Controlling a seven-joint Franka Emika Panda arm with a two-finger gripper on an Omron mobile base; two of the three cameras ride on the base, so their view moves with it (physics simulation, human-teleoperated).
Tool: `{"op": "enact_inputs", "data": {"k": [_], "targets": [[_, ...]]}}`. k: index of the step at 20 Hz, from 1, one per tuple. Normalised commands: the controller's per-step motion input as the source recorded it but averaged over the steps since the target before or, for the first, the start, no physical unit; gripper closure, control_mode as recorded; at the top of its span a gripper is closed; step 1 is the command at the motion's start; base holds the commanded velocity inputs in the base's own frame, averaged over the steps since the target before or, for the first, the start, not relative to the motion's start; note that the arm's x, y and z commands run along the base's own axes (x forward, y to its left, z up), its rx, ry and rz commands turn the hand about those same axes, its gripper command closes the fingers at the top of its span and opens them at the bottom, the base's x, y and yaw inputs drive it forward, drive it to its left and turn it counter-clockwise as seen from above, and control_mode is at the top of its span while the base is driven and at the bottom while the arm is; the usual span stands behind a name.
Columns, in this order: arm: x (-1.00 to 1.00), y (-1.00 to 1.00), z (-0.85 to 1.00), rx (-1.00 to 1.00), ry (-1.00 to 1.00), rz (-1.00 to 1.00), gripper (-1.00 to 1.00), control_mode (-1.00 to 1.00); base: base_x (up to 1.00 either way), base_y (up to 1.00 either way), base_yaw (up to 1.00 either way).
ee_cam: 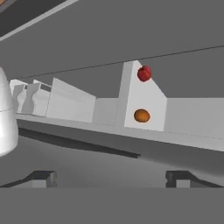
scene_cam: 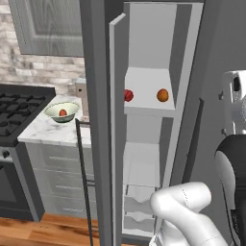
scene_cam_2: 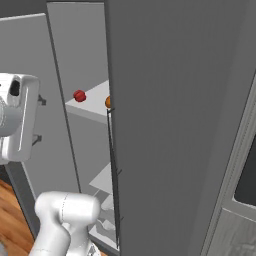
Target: Take the sweet potato, bell pepper, and mango from the freezer and place them in the bowl on the counter.
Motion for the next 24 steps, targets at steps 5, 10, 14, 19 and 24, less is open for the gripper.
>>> {"op": "enact_inputs", "data": {"k": [5, 10, 14, 19, 24], "targets": [[0.74, 0.24, 0.0, -0.01, 0.0, 0.0, -1.0, -1.0, 0.0, 0.0, 0.0], [0.6, 0.0, 0.0, 0.0, 0.0, 0.0, -1.0, -1.0, 0.0, 0.0, 0.0], [0.56, 0.05, 0.0, -0.01, 0.0, 0.0, -1.0, -1.0, 0.0, 0.0, 0.0], [0.54, 0.1, 0.0, -0.02, 0.0, -0.02, -1.0, -1.0, 0.0, 0.0, 0.0], [0.35, 0.0, 0.0, 0.0, 0.0, -0.09, -1.0, -1.0, 0.0, 0.0, 0.0]]}}
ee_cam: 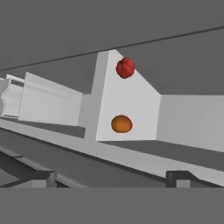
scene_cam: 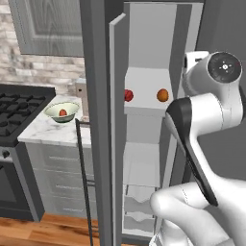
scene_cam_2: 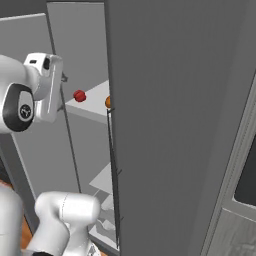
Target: Take the sweet potato, bell pepper, and mango from the freezer and place them in the bowl on the counter.
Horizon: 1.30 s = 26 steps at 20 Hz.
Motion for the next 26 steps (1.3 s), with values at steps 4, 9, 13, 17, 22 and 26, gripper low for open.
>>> {"op": "enact_inputs", "data": {"k": [4, 9, 13, 17, 22, 26], "targets": [[0.43, 0.0, -0.1, 0.0, 0.07, -0.1, -1.0, -1.0, 0.0, 0.0, 0.0], [0.39, 0.0, -0.06, 0.0, 0.1, -0.07, -1.0, -1.0, 0.0, 0.0, 0.0], [0.24, 0.0, 0.0, 0.0, 0.1, -0.04, -1.0, -1.0, 0.0, 0.0, 0.0], [0.21, -0.01, -0.01, 0.0, 0.11, -0.04, -1.0, -1.0, 0.0, 0.0, 0.0], [0.17, -0.15, -0.08, 0.0, 0.09, -0.02, -1.0, -1.0, 0.0, 0.0, 0.0], [0.13, -0.2, -0.09, 0.0, 0.09, 0.0, -1.0, -1.0, 0.0, 0.0, 0.0]]}}
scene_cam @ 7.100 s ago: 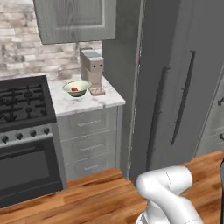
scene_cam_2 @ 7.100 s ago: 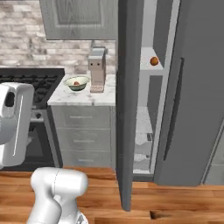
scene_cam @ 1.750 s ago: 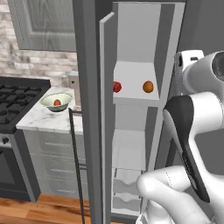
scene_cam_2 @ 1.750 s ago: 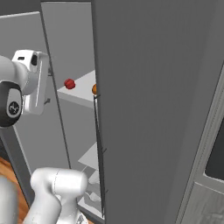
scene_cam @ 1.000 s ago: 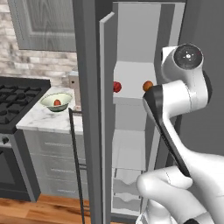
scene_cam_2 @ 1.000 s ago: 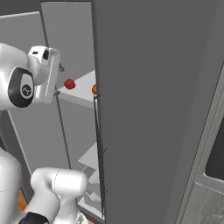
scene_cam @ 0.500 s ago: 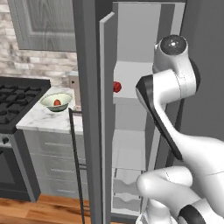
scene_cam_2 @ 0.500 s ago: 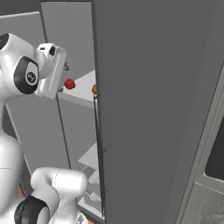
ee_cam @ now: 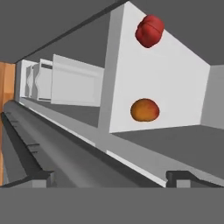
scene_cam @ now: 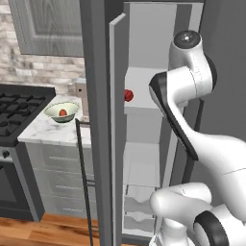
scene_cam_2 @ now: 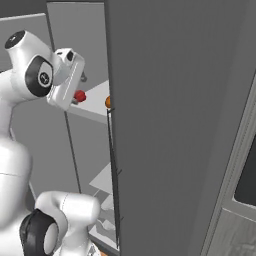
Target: Take the sweet potato, bell pepper, and mango from the freezer and place them in the bowl on the counter.
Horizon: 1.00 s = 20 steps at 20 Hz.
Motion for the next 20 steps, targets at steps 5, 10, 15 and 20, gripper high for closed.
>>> {"op": "enact_inputs", "data": {"k": [5, 10, 15, 20], "targets": [[0.16, -0.07, -0.17, 0.0, 0.1, 0.0, -1.0, -1.0, 0.0, 0.0, 0.0], [0.11, -0.02, -0.22, 0.0, 0.07, 0.0, -1.0, -1.0, 0.0, 0.0, 0.0], [0.17, -0.11, -0.12, 0.0, 0.02, 0.0, -1.0, -1.0, 0.0, 0.0, 0.0], [0.24, -0.02, -0.2, 0.0, 0.06, 0.0, -1.0, -1.0, 0.0, 0.0, 0.0]]}}
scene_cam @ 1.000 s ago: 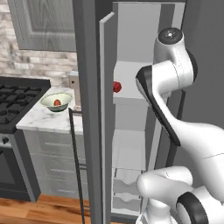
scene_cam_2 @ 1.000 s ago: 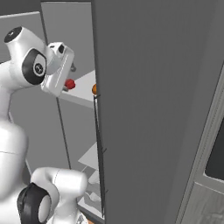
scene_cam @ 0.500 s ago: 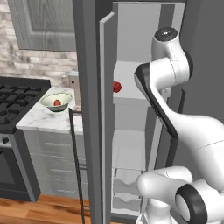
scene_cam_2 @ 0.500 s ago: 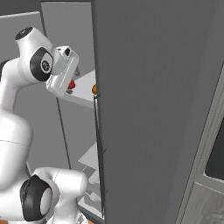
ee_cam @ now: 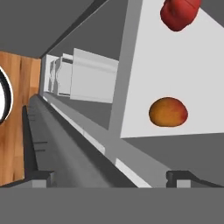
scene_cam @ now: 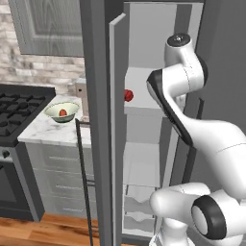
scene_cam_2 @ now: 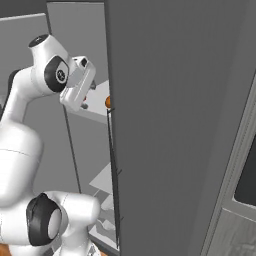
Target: Take the sweet potato, bell pepper, and mango from the freezer and place them in the bowl on the counter.
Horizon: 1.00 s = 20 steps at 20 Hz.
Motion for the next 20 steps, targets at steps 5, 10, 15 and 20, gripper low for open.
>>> {"op": "enact_inputs", "data": {"k": [5, 10, 15, 20], "targets": [[0.2, 0.0, -0.17, 0.0, 0.08, 0.0, -1.0, -1.0, 0.0, 0.0, 0.0], [0.28, 0.0, -0.23, 0.0, 0.09, 0.0, -1.0, -1.0, 0.0, 0.0, 0.0], [0.43, 0.0, -0.16, 0.0, 0.07, 0.01, -1.0, -1.0, 0.0, 0.0, 0.0], [0.53, 0.0, -0.07, 0.0, 0.02, 0.01, -1.0, -1.0, 0.0, 0.0, 0.0]]}}
